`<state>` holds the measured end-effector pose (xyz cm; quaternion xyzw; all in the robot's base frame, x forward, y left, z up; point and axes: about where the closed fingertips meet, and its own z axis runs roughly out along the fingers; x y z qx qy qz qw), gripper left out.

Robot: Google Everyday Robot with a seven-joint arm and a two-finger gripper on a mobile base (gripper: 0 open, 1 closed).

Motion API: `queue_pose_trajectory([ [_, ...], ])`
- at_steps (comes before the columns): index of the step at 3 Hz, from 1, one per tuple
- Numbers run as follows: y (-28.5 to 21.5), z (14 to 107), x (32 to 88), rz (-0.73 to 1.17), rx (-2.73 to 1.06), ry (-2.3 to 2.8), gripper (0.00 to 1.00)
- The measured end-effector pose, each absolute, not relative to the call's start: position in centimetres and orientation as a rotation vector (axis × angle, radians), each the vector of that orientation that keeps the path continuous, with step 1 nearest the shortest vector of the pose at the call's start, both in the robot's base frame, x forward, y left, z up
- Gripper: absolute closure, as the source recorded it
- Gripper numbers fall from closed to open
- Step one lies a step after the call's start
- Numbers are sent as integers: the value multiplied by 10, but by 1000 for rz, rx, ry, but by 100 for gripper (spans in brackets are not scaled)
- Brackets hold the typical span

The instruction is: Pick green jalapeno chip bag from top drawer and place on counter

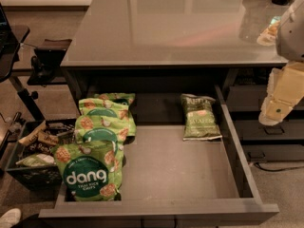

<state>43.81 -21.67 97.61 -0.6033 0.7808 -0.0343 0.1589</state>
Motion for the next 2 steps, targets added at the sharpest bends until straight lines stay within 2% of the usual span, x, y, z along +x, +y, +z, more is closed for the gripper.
queue_pose_trajectory([
  [2, -213, 970, 437, -67, -1702, 2237, 0],
])
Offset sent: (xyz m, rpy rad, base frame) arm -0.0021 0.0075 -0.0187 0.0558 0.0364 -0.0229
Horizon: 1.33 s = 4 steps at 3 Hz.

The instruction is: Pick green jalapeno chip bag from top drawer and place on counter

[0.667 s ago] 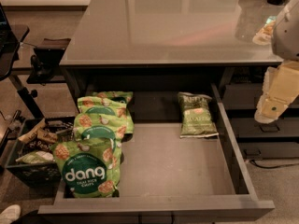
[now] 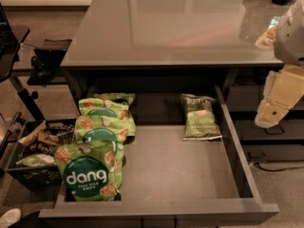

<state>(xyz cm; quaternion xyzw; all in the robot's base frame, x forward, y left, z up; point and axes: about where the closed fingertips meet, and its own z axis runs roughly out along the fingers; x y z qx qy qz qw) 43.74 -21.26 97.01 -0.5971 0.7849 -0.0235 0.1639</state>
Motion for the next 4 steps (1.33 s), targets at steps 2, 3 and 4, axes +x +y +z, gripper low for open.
queue_pose_trajectory([
  [2, -179, 845, 467, 128, -1631, 2266, 0],
  [3, -168, 794, 491, 189, -1583, 2228, 0],
  [4, -162, 773, 512, 192, -1544, 2186, 0],
])
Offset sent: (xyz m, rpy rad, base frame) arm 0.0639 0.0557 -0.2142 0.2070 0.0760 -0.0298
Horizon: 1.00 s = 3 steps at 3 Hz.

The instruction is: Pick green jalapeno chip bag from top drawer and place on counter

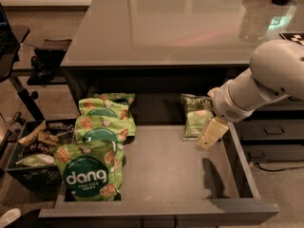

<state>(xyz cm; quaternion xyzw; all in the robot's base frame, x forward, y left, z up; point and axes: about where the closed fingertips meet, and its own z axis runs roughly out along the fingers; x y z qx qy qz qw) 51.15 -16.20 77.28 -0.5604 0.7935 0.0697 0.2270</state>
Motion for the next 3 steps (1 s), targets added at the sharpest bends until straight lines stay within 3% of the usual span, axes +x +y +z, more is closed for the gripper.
queue_pose_trajectory([
  [3, -163, 753, 542, 49, -1454, 2156, 0],
])
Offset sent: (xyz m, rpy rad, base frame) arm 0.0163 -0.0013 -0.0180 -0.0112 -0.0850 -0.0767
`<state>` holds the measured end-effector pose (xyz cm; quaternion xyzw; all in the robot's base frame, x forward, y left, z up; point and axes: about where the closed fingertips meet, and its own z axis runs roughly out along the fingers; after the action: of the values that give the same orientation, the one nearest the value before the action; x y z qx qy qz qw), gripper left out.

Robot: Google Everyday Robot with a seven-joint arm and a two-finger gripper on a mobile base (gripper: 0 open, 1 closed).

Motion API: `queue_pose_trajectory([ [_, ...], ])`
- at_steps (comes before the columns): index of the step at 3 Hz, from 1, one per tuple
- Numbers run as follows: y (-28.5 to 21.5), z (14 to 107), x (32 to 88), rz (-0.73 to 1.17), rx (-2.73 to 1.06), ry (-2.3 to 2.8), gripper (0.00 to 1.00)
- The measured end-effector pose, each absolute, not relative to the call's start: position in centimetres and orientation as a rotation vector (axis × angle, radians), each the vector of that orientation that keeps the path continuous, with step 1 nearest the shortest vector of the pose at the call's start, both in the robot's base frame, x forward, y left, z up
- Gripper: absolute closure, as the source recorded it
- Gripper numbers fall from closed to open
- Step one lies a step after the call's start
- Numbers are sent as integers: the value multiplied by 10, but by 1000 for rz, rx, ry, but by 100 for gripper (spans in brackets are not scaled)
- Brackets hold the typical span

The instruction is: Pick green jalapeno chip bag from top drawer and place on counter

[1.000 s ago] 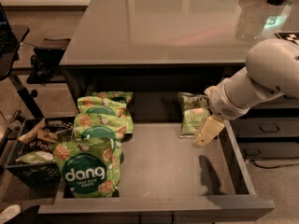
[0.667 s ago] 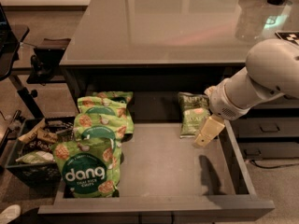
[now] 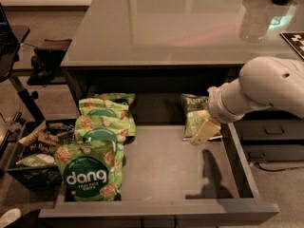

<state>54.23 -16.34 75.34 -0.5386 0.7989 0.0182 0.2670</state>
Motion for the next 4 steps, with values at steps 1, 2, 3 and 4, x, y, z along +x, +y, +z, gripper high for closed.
queue_pose_trajectory([
  [1, -162, 742, 575, -42, -1440, 2103, 0],
  [2, -156, 719, 608, -51, -1488, 2064, 0],
  [3, -152, 701, 626, -9, -1542, 2042, 0],
  [4, -158, 681, 639, 67, -1577, 2037, 0],
])
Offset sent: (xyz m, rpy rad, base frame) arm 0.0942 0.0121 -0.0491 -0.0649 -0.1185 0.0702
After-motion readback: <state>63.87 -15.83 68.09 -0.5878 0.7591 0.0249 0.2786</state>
